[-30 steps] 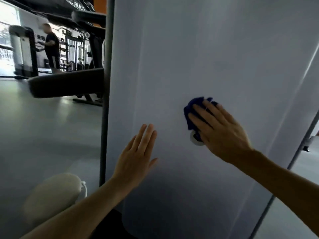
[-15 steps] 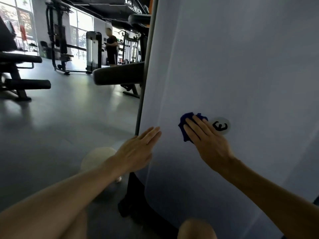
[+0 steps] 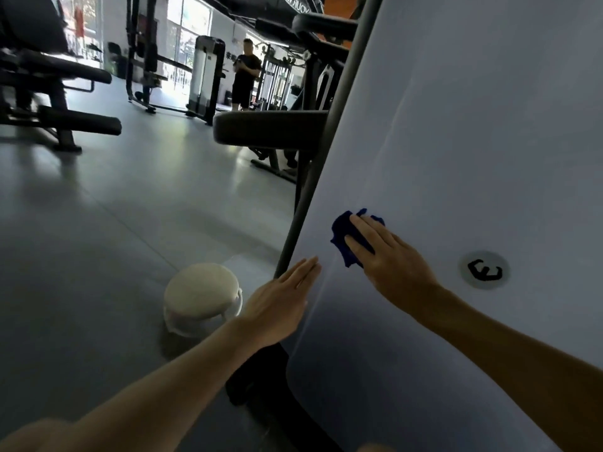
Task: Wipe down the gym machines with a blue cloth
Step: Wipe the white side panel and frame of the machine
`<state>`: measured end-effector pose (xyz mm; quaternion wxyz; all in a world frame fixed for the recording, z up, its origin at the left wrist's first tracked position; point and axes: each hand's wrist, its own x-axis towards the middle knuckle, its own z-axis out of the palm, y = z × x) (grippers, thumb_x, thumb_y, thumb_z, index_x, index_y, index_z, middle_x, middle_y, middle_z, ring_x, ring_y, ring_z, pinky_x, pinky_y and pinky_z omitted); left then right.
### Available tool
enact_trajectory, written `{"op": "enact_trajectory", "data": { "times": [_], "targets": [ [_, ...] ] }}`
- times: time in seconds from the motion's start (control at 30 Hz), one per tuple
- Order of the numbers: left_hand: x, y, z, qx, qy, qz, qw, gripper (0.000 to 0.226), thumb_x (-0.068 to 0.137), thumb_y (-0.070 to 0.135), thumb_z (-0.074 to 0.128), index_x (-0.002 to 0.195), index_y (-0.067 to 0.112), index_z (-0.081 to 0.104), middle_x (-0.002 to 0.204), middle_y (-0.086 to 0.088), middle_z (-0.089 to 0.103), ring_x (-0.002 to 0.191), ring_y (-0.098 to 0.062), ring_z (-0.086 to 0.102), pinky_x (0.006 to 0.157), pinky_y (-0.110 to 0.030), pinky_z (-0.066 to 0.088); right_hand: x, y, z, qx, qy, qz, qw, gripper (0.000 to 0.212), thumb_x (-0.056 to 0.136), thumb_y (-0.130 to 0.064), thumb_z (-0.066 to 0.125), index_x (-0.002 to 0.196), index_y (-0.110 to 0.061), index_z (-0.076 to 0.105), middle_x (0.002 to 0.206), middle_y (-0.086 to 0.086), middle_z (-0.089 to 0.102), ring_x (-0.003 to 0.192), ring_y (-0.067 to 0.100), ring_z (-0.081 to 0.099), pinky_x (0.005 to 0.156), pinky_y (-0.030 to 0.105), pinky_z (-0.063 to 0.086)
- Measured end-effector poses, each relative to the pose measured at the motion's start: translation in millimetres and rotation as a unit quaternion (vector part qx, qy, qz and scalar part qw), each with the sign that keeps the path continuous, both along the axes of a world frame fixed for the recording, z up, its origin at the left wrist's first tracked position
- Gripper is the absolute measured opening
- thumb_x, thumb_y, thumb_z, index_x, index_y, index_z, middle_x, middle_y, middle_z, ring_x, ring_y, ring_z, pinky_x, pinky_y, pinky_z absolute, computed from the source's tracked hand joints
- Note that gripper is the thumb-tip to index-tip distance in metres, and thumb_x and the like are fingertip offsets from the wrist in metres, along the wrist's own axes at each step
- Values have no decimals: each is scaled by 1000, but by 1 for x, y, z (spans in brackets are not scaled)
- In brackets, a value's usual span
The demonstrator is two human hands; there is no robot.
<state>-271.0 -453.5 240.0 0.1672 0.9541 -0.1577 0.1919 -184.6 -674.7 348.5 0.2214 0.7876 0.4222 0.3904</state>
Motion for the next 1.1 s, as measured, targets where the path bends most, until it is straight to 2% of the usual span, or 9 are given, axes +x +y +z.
{"op": "enact_trajectory", "data": {
  "times": [0.27,0.33,0.4,0.5,0.63,0.7,0.83,1.0,1.1],
  "targets": [
    [59,-10,-47,-256,-114,-40,959,78,107,18,52,164,12,0,173,-3,0,155,-19,24,119,-22,31,45,55,-14,-34,-33,17,999,55,84,-13,80,134,2,61,132,22,61,134,39,53,106,45,52],
    [75,-25,-43,-346,-100,-47,932,79,107,18,52,164,13,-3,174,-3,0,155,-17,23,119,-20,30,47,58,-15,-43,-56,4,997,50,89,-16,77,134,1,61,132,20,63,135,38,53,108,44,49],
    [88,-47,-35,-428,-82,-47,899,75,109,24,45,164,16,-5,172,4,-8,160,-15,1,129,-27,14,44,56,-14,-50,-79,-3,996,52,92,-20,76,137,1,60,138,19,61,137,37,51,111,42,45],
    [96,-74,-23,-524,-81,-27,847,70,106,49,26,166,28,-2,174,9,-11,158,-11,-19,125,-21,-8,33,56,-7,-53,-112,-40,991,62,91,-29,75,143,-1,54,150,21,51,140,37,46,108,43,46],
    [94,-80,-17,-634,-84,-57,766,71,100,64,23,164,36,12,174,13,1,158,-1,-4,123,-13,4,28,57,-9,-5,-133,-62,989,71,79,-32,84,132,-1,49,134,23,58,121,37,53,94,43,54],
    [96,-79,-16,-658,-72,-45,748,76,97,70,21,163,36,8,173,14,4,157,2,3,122,-12,10,29,57,-13,-1,-106,-41,994,69,76,-24,90,127,0,50,125,21,61,112,34,57,90,40,56],
    [102,-80,-18,-597,-82,-24,797,79,94,81,5,160,40,-8,171,18,-7,157,2,-4,121,-11,5,30,54,-14,-89,-58,7,994,46,95,-27,74,127,4,62,132,20,63,127,34,59,108,40,49],
    [115,-76,-30,-516,-142,-6,845,66,106,64,11,163,30,2,174,4,2,160,-9,-4,125,-20,8,19,41,15,-193,16,-24,981,79,99,-61,48,154,-4,43,162,14,36,153,29,29,125,47,26],
    [119,-80,-20,-484,-198,-19,852,65,108,39,31,164,12,12,172,-2,9,161,-20,7,126,-26,15,14,35,34,-171,-12,-64,983,76,99,-52,47,155,-1,37,164,17,31,155,30,25,125,49,26]
  ]
}}
